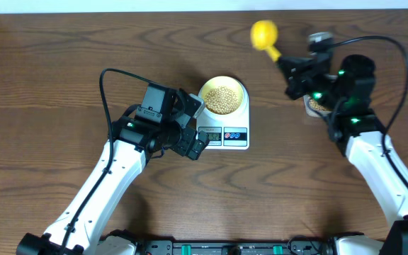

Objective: Scoop item into bowl and weigh 50g on scale
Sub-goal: 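Carry the filled scoop left over the yellow bowl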

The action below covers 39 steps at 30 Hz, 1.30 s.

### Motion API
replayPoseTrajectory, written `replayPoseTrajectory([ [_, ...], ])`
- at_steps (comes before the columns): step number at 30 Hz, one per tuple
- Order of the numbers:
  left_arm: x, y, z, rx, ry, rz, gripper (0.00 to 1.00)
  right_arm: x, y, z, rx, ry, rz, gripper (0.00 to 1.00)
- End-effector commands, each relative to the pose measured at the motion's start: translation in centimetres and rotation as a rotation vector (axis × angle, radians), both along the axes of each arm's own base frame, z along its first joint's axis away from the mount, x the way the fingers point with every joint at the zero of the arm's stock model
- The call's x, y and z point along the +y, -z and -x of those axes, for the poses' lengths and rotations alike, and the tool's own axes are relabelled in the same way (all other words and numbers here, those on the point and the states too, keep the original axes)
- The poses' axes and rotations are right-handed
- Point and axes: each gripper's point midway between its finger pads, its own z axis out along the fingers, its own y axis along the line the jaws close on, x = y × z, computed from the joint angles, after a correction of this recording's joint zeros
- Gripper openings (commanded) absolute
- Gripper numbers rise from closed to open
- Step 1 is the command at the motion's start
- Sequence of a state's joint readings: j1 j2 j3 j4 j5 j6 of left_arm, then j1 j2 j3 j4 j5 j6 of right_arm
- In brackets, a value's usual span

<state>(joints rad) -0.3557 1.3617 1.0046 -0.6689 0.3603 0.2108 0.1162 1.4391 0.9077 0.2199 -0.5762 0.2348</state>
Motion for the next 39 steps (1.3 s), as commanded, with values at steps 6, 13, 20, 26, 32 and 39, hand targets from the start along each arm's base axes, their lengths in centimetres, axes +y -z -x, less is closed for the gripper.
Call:
replayPoseTrajectory([
  [6, 0.1, 0.4, 0.1, 0.002, 0.01, -0.013, 0.98, 4.5, 1.7, 1.4, -0.11, -0.103, 0.238, 0.01],
  [13, 0.1, 0.4, 0.1, 0.002, 0.01, -0.013, 0.98, 7.2, 5.4, 4.1, -0.065, -0.249, 0.367, 0.01],
  [20, 0.1, 0.4, 0.1, 0.002, 0.01, -0.013, 0.98, 8.6, 8.1, 4.3, -0.014, -0.267, 0.406, 0.01],
  [26, 0.1, 0.4, 0.1, 0.002, 0.01, -0.013, 0.98, 7.9, 9.5, 3.4, 0.007, -0.204, 0.463, 0.01],
  [32, 0.1, 0.4, 0.1, 0.002, 0.01, -0.013, 0.98, 7.1, 10.4, 3.3, 0.029, -0.178, 0.513, 0.01],
  [39, 0.1, 0.4, 0.1, 0.002, 0.01, -0.013, 0.98, 6.9, 11.3, 3.7, 0.064, -0.189, 0.523, 0.01],
])
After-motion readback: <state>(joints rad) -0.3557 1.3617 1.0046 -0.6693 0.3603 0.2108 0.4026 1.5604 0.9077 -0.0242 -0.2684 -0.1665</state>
